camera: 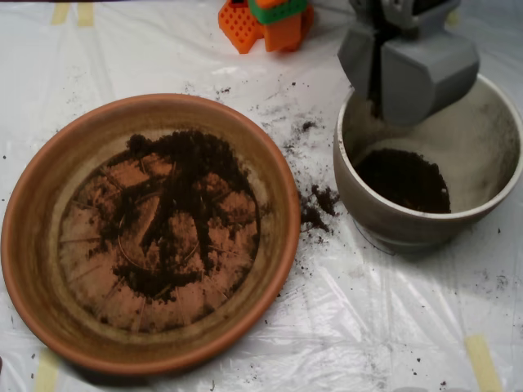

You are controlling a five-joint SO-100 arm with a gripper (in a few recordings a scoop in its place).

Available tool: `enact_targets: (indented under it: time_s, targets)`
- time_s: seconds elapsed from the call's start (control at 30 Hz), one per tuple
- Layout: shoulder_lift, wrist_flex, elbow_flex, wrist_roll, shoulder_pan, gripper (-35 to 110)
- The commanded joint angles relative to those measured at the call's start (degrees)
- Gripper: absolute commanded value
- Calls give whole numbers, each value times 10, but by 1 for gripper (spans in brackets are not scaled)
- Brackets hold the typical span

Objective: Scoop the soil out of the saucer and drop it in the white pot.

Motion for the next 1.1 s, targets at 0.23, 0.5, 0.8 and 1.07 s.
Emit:
enact_targets:
  time_s: [0.23, 0.5, 0.8, 1.07]
  targets:
    - [12, 20, -38, -13, -22, 42]
    - [18, 18, -42, 18, 17, 41]
    - [33, 14, -18, 82, 222, 43]
    - [105, -95, 236, 47, 366, 44]
